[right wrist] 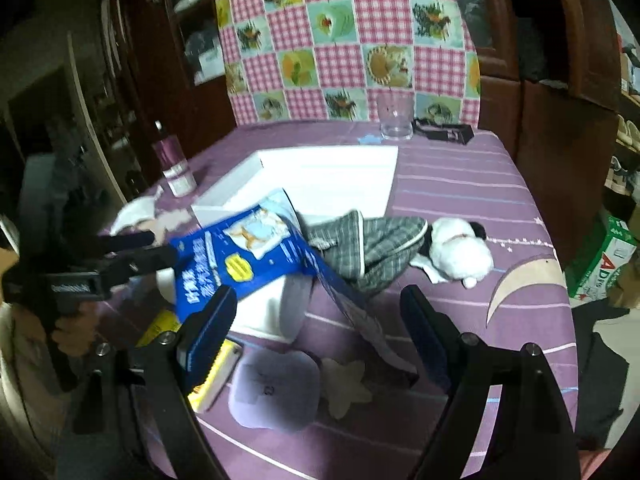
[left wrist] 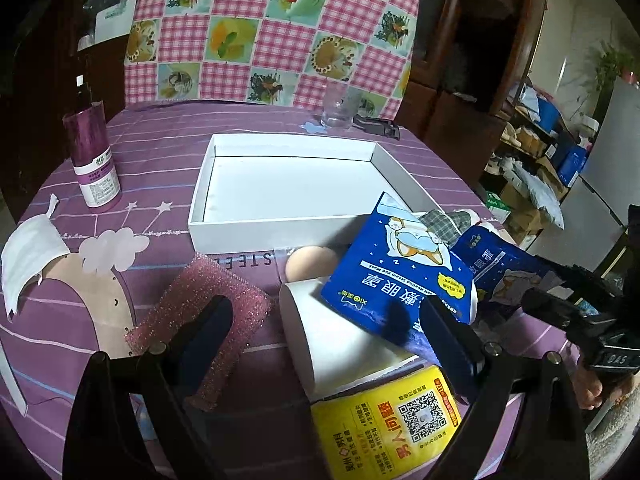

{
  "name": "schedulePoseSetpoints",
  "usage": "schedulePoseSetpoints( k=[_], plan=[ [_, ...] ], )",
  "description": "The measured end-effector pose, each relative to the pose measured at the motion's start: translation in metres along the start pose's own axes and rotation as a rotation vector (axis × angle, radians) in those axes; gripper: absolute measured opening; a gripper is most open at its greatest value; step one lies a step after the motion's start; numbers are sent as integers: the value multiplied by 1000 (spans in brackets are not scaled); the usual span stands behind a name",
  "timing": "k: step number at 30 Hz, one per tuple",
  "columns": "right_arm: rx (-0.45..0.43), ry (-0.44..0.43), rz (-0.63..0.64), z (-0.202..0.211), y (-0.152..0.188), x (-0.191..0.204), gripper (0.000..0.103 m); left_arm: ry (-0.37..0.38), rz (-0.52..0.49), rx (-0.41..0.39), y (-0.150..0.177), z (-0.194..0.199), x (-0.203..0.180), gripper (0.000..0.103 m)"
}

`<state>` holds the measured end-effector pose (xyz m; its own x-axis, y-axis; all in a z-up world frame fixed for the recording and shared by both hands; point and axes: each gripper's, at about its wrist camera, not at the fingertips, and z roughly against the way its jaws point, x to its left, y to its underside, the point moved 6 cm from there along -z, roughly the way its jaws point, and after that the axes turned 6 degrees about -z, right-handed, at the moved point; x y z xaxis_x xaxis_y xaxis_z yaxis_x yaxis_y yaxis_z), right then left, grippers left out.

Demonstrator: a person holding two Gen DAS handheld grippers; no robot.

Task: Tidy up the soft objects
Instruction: 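Close the right gripper on the edge of a standing blue packet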

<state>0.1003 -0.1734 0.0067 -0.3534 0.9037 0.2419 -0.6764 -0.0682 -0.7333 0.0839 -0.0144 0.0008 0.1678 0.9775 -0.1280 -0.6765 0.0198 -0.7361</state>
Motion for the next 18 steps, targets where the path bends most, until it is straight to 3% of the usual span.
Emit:
schedulePoseSetpoints(
  k=[1, 3, 5, 8, 18],
  plan=[
    [9, 5, -3, -2, 1, -1, 83, 0, -1, 0, 0, 0, 0, 95],
    [28, 13, -8, -5, 2, -4, 67, 1, -1, -2, 0, 0, -1, 95],
    [52, 20, -23, -9, 4, -7, 44, -1, -1, -1, 1, 0, 0, 95],
    [89, 29, -48, -16, 7, -13, 25, -4, 0, 0, 1, 0, -1, 95],
    [57, -35, -74, -8, 2, -10, 6, -12, 0, 6, 0, 0, 1, 95]
  ],
)
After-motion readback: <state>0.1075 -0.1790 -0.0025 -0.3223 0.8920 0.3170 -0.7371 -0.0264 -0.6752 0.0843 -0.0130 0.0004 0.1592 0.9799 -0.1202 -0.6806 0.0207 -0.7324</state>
